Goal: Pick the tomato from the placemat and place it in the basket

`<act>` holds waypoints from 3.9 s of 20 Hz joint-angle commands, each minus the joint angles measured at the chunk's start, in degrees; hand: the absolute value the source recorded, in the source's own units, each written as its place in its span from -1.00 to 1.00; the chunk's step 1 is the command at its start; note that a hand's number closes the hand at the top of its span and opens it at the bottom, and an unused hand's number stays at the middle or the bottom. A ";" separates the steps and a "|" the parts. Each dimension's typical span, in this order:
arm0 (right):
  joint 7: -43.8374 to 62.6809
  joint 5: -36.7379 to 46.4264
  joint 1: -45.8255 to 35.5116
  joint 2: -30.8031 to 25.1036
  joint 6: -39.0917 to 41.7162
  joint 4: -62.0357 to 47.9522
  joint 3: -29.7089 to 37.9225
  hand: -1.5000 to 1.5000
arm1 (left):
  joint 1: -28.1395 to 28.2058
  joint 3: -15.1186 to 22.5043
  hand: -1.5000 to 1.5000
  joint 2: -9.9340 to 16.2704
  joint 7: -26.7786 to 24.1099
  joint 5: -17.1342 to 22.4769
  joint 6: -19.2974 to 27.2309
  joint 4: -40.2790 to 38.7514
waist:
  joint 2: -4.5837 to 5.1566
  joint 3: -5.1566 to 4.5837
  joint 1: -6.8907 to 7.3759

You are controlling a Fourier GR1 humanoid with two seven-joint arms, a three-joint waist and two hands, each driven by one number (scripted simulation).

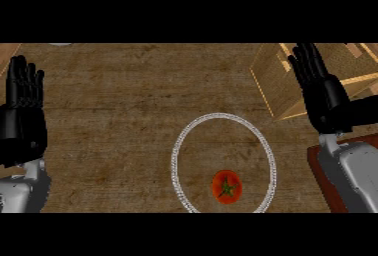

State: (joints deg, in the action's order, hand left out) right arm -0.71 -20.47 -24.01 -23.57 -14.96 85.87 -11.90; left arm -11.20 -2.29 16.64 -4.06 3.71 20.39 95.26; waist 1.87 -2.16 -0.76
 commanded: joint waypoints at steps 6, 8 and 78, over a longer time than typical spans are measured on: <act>-15.40 -2.28 -0.58 -1.15 8.56 11.63 3.95 1.00 | 6.03 2.15 0.00 4.88 12.02 4.08 -10.60 -9.09 | -1.92 2.34 -0.33; -15.93 16.33 -1.62 -8.62 11.48 12.47 -10.98 1.00 | 5.57 4.42 0.00 2.99 12.54 4.81 -11.83 -10.09 | -1.90 1.84 0.31; 27.20 72.53 24.35 10.33 9.00 21.39 -24.55 -1.00 | 0.60 -3.26 0.00 3.69 16.53 6.44 -21.76 -14.90 | -1.84 2.16 0.86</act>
State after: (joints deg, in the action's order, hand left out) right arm 28.03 52.36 2.39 -15.67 -6.44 113.78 -38.25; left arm -10.10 -4.18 19.98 12.17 9.43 0.51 81.08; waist -0.02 0.02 -0.07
